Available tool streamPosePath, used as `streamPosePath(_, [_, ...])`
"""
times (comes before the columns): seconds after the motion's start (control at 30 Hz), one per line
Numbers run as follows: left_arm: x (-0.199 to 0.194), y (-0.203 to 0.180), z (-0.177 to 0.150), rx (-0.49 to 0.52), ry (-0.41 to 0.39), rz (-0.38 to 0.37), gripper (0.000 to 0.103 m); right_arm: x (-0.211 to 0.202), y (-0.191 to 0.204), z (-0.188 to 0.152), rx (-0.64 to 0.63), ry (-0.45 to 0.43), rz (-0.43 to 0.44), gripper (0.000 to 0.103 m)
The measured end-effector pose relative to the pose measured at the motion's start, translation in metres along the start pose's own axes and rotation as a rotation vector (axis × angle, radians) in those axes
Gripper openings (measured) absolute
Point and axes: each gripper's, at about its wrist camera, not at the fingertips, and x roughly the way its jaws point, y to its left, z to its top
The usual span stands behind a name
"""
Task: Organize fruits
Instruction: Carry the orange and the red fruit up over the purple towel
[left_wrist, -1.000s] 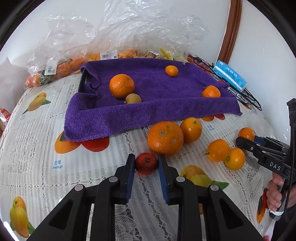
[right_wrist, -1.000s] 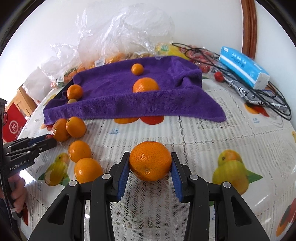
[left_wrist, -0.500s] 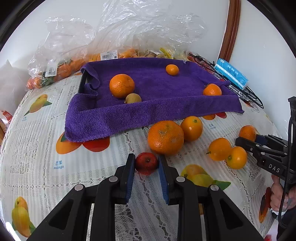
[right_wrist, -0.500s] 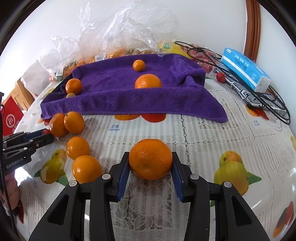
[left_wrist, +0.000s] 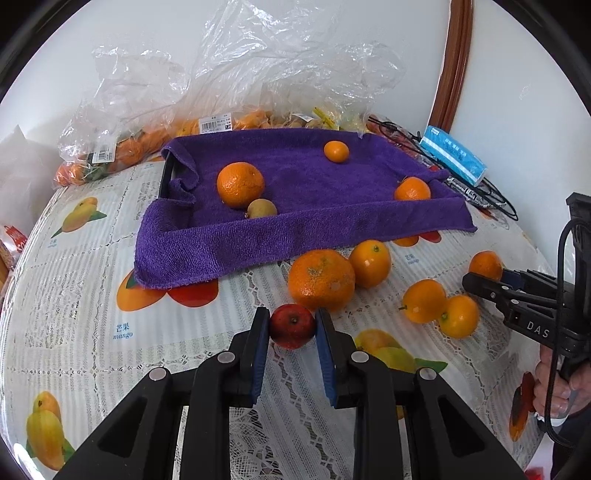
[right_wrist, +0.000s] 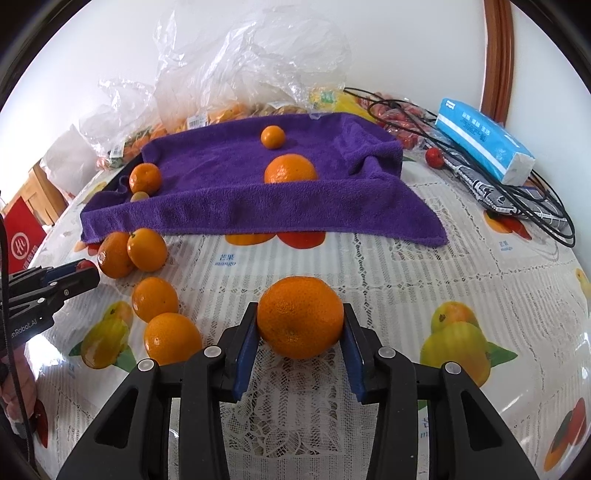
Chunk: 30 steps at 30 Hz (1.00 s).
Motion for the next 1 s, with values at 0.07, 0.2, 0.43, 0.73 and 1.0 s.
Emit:
streamPosePath(0.07, [-0.002,0.003,0.001,-0.017,-0.005,-0.013,0.024,-0.004,0.000,0.000,0.002,-0.012,-0.005,0.042])
streamPosePath(0.2, [-0.012,0.008,0.004,-0.040,-0.036,-0.001,0.024,-0.011,0.000,0.005,0.021,-0.016,0.026,0.042])
streamPosePath(0.43, [-0.030,0.014,0.025,-0.097,-0.071,-0.014,0.024,-0.028,0.011,0.036,-0.009,-0.086,0.027,0.042])
streamPosePath(0.73, [-0.025,0.020,0.080,-0.155,-0.134,0.020,0.024,-0.022,0.023,0.091,-0.022,-0.198,0.044,0.042])
streamPosePath(1.0, [-0.006,0.025,0.112,-0.132,-0.164,0.046,0.024,-0.003,0.035,0.130,-0.025,-0.209,0.079,0.042])
